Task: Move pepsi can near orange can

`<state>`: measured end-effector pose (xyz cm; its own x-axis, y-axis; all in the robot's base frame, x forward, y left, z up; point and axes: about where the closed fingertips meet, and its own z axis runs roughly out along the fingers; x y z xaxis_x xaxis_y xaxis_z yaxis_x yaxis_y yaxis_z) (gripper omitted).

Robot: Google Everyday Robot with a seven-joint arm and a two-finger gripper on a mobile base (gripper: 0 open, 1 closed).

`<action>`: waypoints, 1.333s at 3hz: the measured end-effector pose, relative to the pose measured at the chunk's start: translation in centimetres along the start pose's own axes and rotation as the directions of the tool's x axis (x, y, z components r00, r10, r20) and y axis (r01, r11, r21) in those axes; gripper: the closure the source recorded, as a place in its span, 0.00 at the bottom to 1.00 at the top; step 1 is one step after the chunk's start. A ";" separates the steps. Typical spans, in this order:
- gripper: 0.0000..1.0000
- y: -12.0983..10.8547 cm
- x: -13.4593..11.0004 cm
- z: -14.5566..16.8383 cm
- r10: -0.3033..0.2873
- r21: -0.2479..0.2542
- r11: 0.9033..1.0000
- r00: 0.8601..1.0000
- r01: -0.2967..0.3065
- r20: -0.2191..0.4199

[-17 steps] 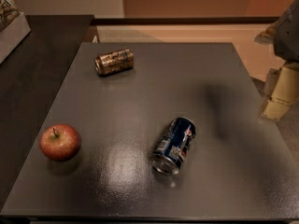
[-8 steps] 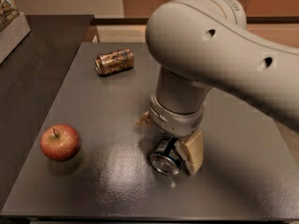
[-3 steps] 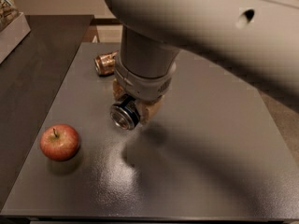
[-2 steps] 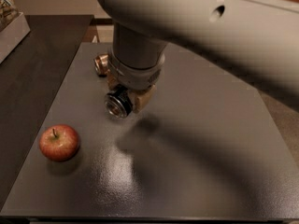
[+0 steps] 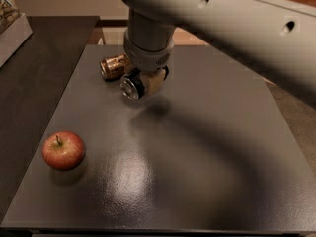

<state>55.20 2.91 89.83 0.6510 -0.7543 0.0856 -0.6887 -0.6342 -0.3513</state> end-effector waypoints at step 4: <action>0.36 -1.7 6.1 3.9 0.118 -0.049 0.991 0.991 -0.121 -0.056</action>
Offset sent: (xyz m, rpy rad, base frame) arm 0.0693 -0.0182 -0.0197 -0.0189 0.0174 -0.1235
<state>61.61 0.07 87.28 0.5461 -0.8322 0.0953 -0.7773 -0.5459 -0.3127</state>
